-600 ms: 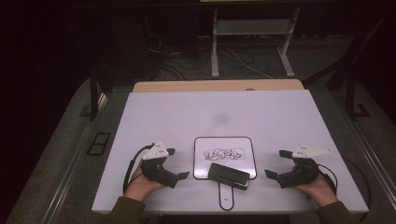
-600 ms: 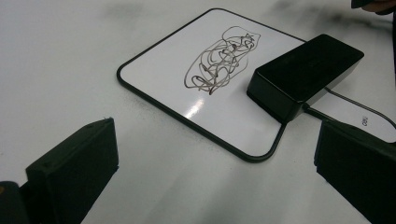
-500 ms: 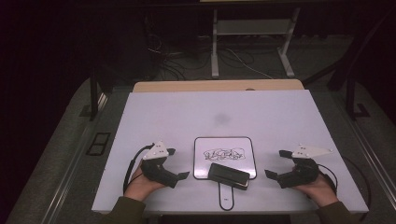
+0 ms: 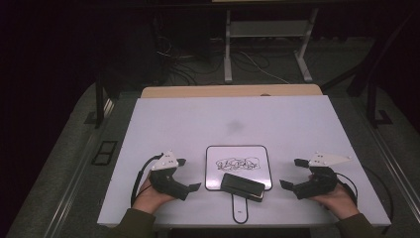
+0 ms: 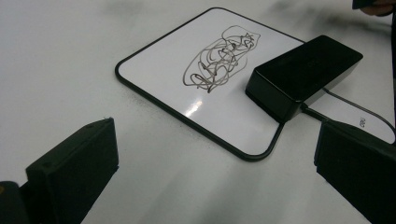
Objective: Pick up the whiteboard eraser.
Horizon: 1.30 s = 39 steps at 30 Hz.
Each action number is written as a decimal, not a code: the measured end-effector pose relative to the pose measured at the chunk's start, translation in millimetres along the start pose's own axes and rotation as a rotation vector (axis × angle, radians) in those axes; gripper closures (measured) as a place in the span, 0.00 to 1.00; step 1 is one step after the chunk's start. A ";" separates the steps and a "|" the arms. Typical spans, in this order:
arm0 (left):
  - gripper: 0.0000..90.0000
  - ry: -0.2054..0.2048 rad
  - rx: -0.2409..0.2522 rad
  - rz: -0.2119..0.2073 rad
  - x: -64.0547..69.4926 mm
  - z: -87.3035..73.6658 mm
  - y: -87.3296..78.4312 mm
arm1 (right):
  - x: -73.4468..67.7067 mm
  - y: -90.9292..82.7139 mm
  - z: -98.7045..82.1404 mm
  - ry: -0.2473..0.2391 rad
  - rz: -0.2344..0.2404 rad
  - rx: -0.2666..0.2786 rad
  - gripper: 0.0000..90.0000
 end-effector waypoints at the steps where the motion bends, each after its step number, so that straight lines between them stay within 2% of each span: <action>1: 0.00 0.000 0.000 0.000 0.0 0.0 0.0 | -0.5 -0.4 0.8 -0.001 0.001 0.003 0.00; 9: 0.00 0.006 0.002 -0.001 0.1 0.1 -0.5 | -4.2 0.9 4.5 0.011 0.018 0.008 0.00; 18: 0.00 -0.003 -0.002 0.001 -0.6 1.3 1.2 | -6.0 2.4 11.7 -0.008 0.017 0.000 0.00; 22: 0.00 -0.004 0.001 0.002 -0.3 1.7 0.1 | -7.8 2.9 15.9 -0.046 -0.002 -0.027 0.00; 32: 0.00 -0.001 0.000 -0.008 0.5 1.6 0.5 | -11.6 7.7 22.2 -0.055 0.003 -0.038 0.00; 36: 0.00 0.000 0.002 -0.001 0.5 1.7 0.6 | -13.1 10.6 23.8 -0.055 0.012 -0.056 0.00; 39: 0.00 0.001 -0.003 -0.002 0.6 1.4 0.8 | -13.3 12.6 24.7 -0.073 0.005 -0.076 0.00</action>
Point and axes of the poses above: each handheld gripper's, and its own axes: y roughly forward along the jaws, z roughly out of its top, x roughly to its right, the point moved 7 cm from there along y, roughly forward along the jaws, and after that the axes turned 5 degrees about -x, right-handed, at the moved point
